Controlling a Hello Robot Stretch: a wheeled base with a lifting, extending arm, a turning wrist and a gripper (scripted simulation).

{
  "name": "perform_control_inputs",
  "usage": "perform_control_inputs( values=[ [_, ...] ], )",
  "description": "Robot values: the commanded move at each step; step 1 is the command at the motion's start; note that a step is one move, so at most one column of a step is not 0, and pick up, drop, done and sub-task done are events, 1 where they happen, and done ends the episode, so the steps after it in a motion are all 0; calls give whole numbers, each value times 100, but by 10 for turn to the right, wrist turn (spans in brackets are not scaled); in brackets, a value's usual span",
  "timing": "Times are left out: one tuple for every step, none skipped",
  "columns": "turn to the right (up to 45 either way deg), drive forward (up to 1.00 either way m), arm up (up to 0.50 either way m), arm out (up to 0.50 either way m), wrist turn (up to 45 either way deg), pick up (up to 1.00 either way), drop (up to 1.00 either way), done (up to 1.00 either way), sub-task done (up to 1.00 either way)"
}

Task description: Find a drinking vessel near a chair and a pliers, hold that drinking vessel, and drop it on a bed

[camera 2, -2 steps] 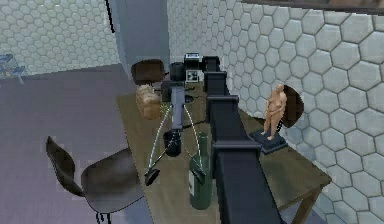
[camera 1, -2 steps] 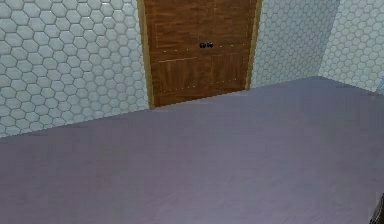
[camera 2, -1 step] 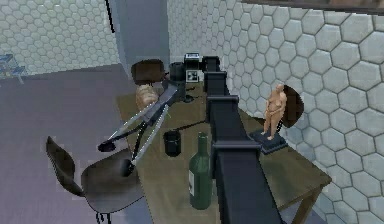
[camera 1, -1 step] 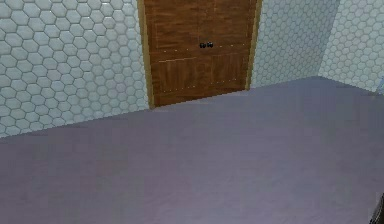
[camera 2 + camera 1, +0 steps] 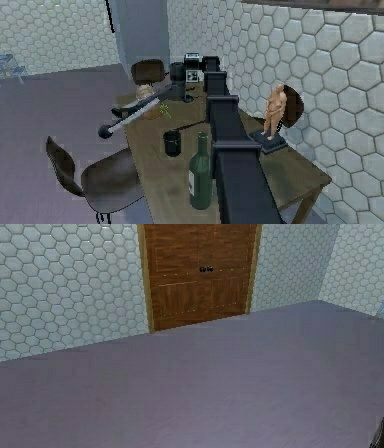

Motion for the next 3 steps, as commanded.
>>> perform_control_inputs(
  values=[
    [0, 0, 0, 0, 450, 0, 0, 0, 0],
    [0, 0, 0, 0, 330, 0, 0, 0, 0],
    [0, 0, -30, 0, 0, 0, 0, 0, 0]
  ],
)
